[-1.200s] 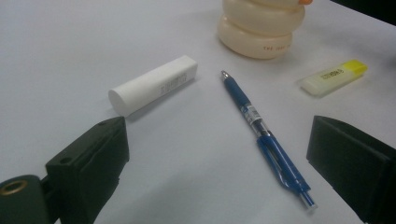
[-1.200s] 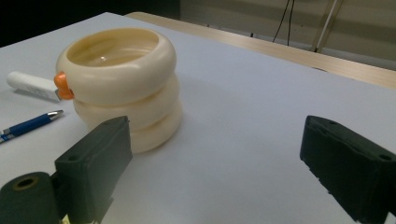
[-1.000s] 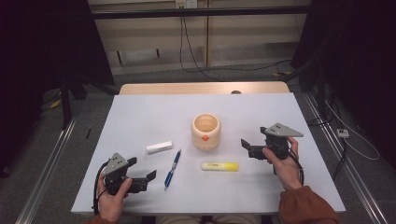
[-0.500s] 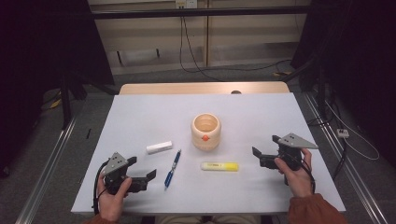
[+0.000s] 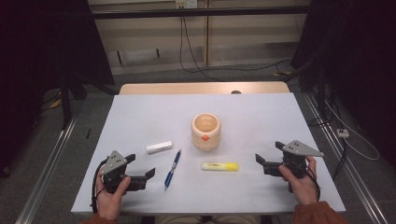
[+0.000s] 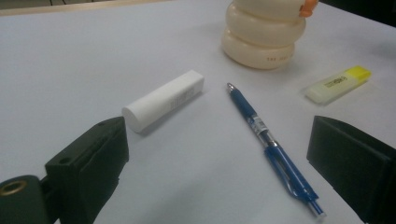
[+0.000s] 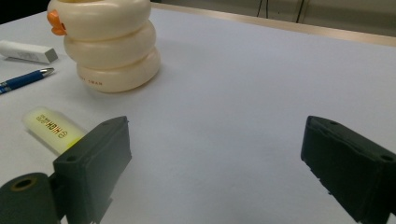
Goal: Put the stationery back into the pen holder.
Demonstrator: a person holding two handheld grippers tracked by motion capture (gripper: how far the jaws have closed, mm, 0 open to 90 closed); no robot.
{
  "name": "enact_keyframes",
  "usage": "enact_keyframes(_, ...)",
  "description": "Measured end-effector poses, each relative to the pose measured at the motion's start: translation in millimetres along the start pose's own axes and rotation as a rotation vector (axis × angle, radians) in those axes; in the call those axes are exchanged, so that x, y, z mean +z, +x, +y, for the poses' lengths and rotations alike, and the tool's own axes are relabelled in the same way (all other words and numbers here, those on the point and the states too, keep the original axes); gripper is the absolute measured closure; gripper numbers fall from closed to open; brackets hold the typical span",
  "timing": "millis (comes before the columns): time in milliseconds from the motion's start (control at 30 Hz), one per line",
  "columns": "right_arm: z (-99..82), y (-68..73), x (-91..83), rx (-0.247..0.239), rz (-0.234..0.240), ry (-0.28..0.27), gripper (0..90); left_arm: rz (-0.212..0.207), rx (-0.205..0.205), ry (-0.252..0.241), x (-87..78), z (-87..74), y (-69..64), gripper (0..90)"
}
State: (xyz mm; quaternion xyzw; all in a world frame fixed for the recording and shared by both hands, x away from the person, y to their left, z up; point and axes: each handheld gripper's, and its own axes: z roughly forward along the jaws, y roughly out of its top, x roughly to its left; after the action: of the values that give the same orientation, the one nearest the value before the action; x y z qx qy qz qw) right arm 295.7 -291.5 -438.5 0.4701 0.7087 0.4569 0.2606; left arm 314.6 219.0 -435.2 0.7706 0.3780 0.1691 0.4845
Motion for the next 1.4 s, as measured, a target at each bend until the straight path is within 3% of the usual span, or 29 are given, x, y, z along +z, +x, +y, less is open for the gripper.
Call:
enact_keyframes(67, -0.9, 0.3, -2.3, 0.001, -0.002, -0.005, 8.4, 0.005, 0.001, -0.005, -0.7, 1.4, 2.2, 5.5)
enact_keyframes(167, -1.4, 1.7, -4.4, 0.0, -0.009, -0.02, 8.7, 0.036, 0.039, -0.038, -4.1, 6.3, 2.7, 5.6)
enact_keyframes(267, -5.3, 3.0, -2.9, 0.005, 0.001, -0.003, 8.6, 0.015, 0.029, -0.043, -5.7, 11.4, 5.6, 5.8)
enact_keyframes(367, -8.0, 4.3, -1.5, -0.01, 0.004, 0.016, 8.8, -0.017, 0.017, -0.012, -4.7, 15.5, 9.7, 8.0)
enact_keyframes(467, -7.3, 5.9, -3.5, -0.016, 0.015, 0.0, 8.3, -0.048, -0.007, 0.032, -1.3, 18.2, 14.8, 8.1)
enact_keyframes(533, -6.9, 6.6, -3.8, -0.014, 0.014, -0.003, 8.2, -0.051, 0.007, 0.053, 1.3, 20.3, 17.8, 8.1)
enact_keyframes(633, -6.8, 6.1, -2.9, -0.017, 0.015, 0.002, 8.2, -0.087, 0.022, 0.095, 5.5, 25.9, 23.3, 10.9)
enact_keyframes(767, -7.0, 5.6, -1.8, -0.018, 0.019, 0.006, 8.1, -0.1, 0.056, 0.115, 9.7, 34.0, 28.3, 12.3)
enact_keyframes(900, -6.9, 5.3, -0.9, -0.018, 0.022, 0.01, 8.1, -0.086, 0.046, 0.105, 14.8, 40.1, 31.0, 12.7)
enact_keyframes(1000, -6.7, 5.5, 0.0, -0.018, 0.023, 0.01, 8.1, -0.095, 0.064, 0.107, 18.9, 45.1, 33.2, 16.3)
enact_keyframes(1100, -6.9, 5.2, 0.4, -0.021, 0.024, 0.013, 8.1, -0.11, 0.046, 0.102, 24.2, 51.7, 36.7, 16.2)
enact_keyframes(1200, -7.4, 4.8, 0.6, -0.023, 0.029, 0.015, 8.0, -0.107, 0.047, 0.124, 30.8, 59.1, 37.7, 9.8)
enact_keyframes(1267, -7.5, 4.6, 0.9, -0.022, 0.029, 0.015, 7.3, -0.106, 0.069, 0.149, 34.5, 63.8, 38.0, 9.4)
enact_keyframes(1400, -7.4, 5.2, 0.7, -0.022, 0.026, 0.017, 7.2, -0.099, 0.084, 0.128, 34.1, 71.4, 36.6, 11.0)
